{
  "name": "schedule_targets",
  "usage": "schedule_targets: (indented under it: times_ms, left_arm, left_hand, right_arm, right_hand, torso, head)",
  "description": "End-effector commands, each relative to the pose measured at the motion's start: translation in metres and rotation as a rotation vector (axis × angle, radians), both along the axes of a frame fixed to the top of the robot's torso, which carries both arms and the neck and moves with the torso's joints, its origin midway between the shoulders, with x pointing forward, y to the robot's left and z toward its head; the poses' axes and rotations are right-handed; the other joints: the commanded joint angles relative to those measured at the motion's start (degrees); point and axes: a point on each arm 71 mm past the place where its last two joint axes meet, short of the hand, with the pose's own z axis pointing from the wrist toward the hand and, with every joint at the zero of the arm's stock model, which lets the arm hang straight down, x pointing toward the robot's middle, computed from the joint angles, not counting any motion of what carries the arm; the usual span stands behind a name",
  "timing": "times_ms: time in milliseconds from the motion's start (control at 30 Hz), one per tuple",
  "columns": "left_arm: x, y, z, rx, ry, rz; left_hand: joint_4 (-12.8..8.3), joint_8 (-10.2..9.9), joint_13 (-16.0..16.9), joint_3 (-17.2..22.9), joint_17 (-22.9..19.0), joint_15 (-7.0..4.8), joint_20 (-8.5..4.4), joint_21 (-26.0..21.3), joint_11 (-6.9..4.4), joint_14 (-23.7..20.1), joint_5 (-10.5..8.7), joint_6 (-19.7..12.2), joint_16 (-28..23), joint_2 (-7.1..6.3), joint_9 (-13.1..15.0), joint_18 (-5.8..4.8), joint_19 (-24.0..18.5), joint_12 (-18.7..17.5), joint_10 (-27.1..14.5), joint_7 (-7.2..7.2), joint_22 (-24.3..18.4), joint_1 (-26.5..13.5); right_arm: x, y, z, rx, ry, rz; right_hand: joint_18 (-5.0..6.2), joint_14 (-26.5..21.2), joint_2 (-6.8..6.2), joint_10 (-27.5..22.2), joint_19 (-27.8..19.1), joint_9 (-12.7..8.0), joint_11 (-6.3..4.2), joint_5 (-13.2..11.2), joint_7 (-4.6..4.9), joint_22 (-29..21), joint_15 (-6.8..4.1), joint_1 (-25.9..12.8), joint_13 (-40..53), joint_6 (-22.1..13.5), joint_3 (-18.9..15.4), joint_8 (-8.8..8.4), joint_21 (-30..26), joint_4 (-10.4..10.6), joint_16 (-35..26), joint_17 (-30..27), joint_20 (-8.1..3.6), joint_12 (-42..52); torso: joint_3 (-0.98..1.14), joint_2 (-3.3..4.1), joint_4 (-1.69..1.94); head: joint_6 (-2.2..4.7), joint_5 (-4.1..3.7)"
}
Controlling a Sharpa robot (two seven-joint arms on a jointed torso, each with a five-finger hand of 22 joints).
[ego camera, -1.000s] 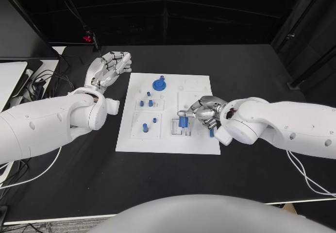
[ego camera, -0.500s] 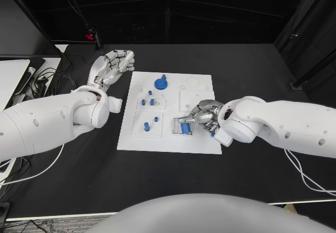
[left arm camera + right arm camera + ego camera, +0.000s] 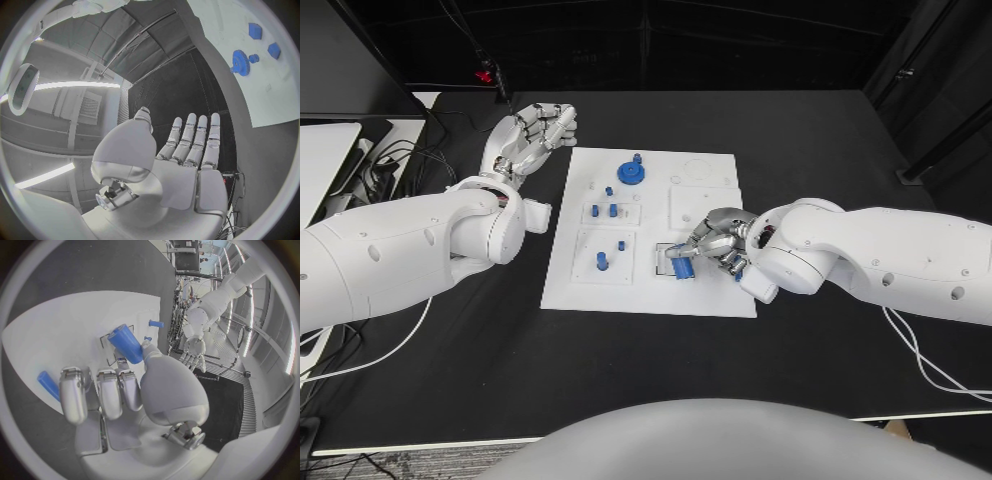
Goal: Assemble the parts on the task board
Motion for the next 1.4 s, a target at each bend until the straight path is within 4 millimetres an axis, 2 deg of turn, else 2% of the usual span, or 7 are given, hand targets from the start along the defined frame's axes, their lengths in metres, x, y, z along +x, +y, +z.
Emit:
schedule_targets:
  times_ms: [33,467,900,1200,1400]
  left_arm:
    - [-0.0014,-0.0023,0.0055,-0.018,-0.067,-0.025]
    - [-0.0012,-0.0026,0.0051,-0.018,-0.064,-0.026]
    - [-0.0010,-0.0027,0.0049,-0.018,-0.061,-0.026]
    - [-0.0009,-0.0030,0.0047,-0.018,-0.060,-0.027]
    - [-0.0008,-0.0031,0.0047,-0.018,-0.059,-0.027]
  left_hand:
    - [0.0,0.3,-0.1,-0.3,-0.1,-0.15,-0.02,0.2,-0.06,-0.4,0.19,-0.5,0.4,0.22,-0.1,-0.32,0.1,0.3,-0.5,7.82,-0.1,0.4]
    - [0.0,0.3,-0.1,-0.3,-0.2,-0.14,-0.02,0.2,-0.05,-0.5,0.24,-0.6,0.4,0.29,-0.1,-0.33,0.0,0.3,-0.5,7.82,-0.1,0.5]
    - [0.0,0.3,-0.1,-0.3,-0.2,-0.14,-0.02,0.2,-0.05,-0.5,0.24,-0.6,0.4,0.29,-0.1,-0.33,0.0,0.3,-0.5,7.82,-0.1,0.5]
    - [0.0,0.3,-0.1,-0.3,-0.3,-0.13,-0.02,0.2,-0.05,-0.5,0.38,-0.6,0.5,0.43,-0.1,-0.34,0.0,0.4,-0.5,7.83,-0.1,0.6]
    - [0.0,0.3,-0.1,-0.3,-0.3,-0.13,-0.02,0.2,-0.05,-0.5,0.38,-0.6,0.5,0.43,-0.1,-0.34,0.0,0.4,-0.5,7.83,-0.1,0.6]
  right_arm:
    - [0.0009,0.0022,0.0018,0.007,-0.016,-0.002]
    - [0.0027,0.0050,-0.0009,-0.021,0.004,0.001]
    - [0.0051,0.0056,-0.0030,-0.057,0.009,0.006]
    - [0.0061,0.0067,-0.0039,-0.078,0.007,0.015]
    - [0.0066,0.0090,-0.0043,-0.082,0.007,0.021]
  right_hand:
    - [-0.42,6.0,0.52,6.1,6.0,0.1,-0.54,-0.1,-4.51,15.1,-0.55,-0.1,15.1,5.1,2.6,-0.05,0.2,-2.1,0.1,15.1,-0.35,0.1]
    - [-0.42,6.0,-0.57,6.1,6.0,0.2,-0.49,-1.6,-4.39,15.1,-0.65,-2.6,15.1,5.9,-0.7,-1.66,0.2,1.7,0.1,15.1,-0.46,0.1]
    - [-0.27,6.0,-1.49,6.1,5.6,0.4,-0.40,-2.3,-4.29,14.9,-0.69,-3.8,15.1,6.3,-3.5,-2.47,-0.3,3.5,0.1,15.1,-0.50,0.1]
    - [-0.09,6.0,-2.77,6.1,5.2,0.8,-0.28,-3.9,-4.13,14.6,-0.78,-5.0,15.1,6.0,-7.0,-2.97,-0.8,5.1,0.1,15.1,-0.58,0.1]
    - [-0.06,6.0,-2.85,6.1,5.1,1.1,-0.25,-4.3,-4.10,14.6,-0.79,-5.6,15.1,6.0,-8.4,-2.95,-0.9,5.9,0.1,15.1,-0.61,0.1]
  torso:
    - [0.03,0.03,0.05]
    - [0.00,0.01,0.04]
    - [0.00,0.01,-0.04]
    - [0.00,0.02,0.00]
    - [-0.01,0.01,0.02]
  head:
    - [0.00,-0.01]
    - [0.00,-0.07]
    - [0.00,-0.03]
    - [0.00,-0.10]
    - [0.00,-0.17]
